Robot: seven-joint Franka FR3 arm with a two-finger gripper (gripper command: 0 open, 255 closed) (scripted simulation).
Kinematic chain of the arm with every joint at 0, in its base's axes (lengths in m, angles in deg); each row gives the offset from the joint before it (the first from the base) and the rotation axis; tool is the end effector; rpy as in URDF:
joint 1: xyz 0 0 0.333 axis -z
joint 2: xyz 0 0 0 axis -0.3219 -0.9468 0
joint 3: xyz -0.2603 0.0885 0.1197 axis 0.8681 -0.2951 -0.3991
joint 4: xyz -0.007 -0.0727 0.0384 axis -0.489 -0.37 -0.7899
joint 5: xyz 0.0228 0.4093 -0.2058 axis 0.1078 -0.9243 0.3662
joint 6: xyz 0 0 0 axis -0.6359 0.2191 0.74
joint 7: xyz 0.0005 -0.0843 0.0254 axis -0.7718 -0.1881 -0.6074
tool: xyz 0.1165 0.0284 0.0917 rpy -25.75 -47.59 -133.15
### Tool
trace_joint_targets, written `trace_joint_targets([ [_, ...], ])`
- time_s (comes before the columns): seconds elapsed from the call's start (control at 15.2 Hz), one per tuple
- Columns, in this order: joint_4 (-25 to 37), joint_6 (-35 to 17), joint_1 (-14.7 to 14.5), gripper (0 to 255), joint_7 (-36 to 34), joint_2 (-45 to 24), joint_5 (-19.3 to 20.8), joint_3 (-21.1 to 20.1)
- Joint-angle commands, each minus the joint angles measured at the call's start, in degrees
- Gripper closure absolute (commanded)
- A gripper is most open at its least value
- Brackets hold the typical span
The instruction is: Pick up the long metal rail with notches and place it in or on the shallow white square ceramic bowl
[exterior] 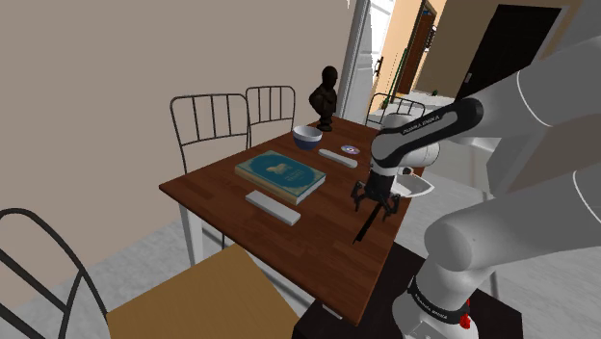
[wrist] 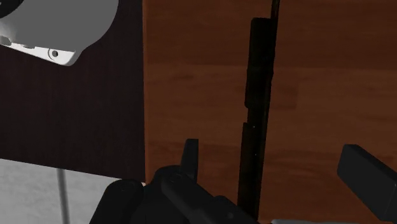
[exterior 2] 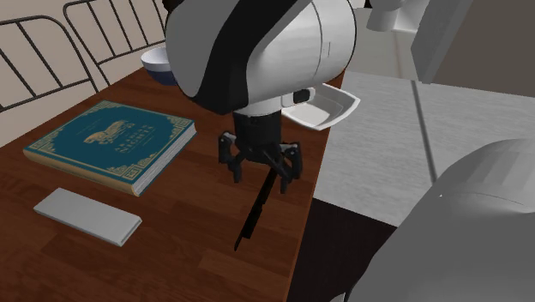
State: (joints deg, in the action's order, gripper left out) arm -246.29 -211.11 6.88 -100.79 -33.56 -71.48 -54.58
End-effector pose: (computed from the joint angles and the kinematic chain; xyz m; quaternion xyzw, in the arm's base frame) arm 0.3049 -0.1645 0.2004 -0.7359 0.6729 0.0721 0.0231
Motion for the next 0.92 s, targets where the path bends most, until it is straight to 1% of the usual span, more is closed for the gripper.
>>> trace_joint_targets([
  [0.0,-1.1,-2.6,0.1,0,-0.3,-1.3,-0.2,0.1],
  [0.33,-2.9,-8.2,-0.5,0,0.1,-5.1,-0.8,0.2],
  [0.79,-2.9,-8.2,-0.5,0,0.1,-5.1,-0.8,0.2],
  [0.86,-2.9,-8.2,-0.5,255,0.1,-5.1,-0.8,0.2],
])
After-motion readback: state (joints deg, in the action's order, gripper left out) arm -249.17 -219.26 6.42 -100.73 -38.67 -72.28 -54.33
